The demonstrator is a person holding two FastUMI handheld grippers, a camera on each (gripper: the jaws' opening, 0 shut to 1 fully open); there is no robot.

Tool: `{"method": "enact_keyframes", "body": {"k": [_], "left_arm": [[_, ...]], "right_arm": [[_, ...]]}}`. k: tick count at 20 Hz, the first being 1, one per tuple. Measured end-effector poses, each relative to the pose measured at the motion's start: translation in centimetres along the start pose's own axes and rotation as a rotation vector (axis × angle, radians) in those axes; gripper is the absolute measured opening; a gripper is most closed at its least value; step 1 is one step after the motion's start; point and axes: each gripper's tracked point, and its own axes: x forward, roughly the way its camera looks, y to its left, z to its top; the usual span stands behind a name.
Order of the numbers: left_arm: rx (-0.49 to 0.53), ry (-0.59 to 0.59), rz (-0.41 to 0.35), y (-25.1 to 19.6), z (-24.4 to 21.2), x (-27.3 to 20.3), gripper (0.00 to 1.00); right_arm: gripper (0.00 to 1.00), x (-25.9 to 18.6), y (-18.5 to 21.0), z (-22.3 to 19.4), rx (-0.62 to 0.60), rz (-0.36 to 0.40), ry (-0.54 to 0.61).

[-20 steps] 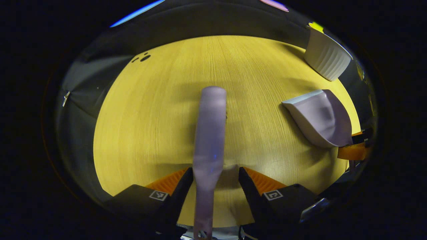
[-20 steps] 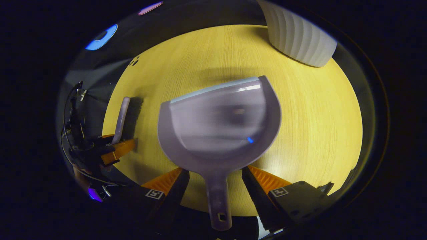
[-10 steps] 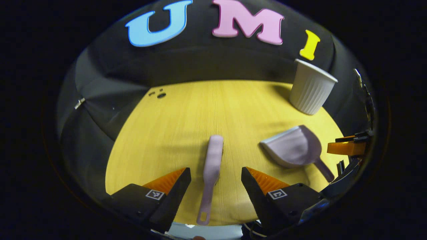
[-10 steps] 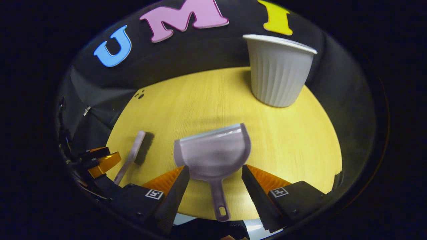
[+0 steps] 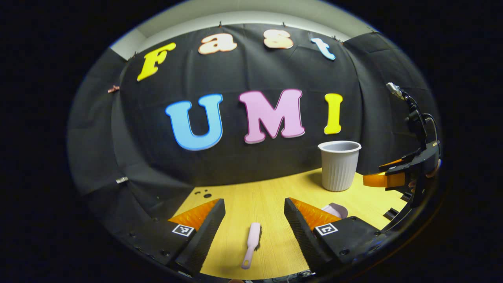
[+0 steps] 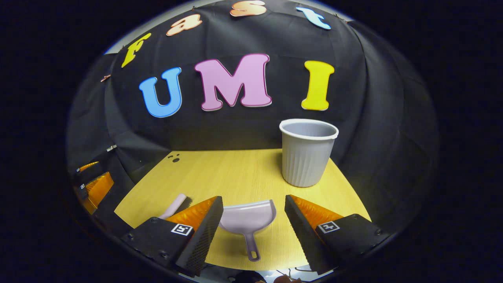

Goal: Pick up the small broom and dustpan from the desktop, sweep the trash into the dustpan with the broom, and then empty the trash into the garbage bin.

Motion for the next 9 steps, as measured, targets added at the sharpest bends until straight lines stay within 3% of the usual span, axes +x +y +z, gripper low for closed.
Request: {"method": "enact_keyframes", "body": {"k": [5, 9], "left_arm": [[-0.058, -0.035, -0.046, -3.3, 1.0, -5.0, 0.97], [-0.041, -0.021, -0.047, -4.1, -0.6, -6.1, 0.96]], "right_arm": [[0.99, -6.5, -0.2, 1.8, -0.044, -0.026, -0.101], [0.99, -8.7, -1.0, 1.1, -0.046, -0.057, -0.122]]}}
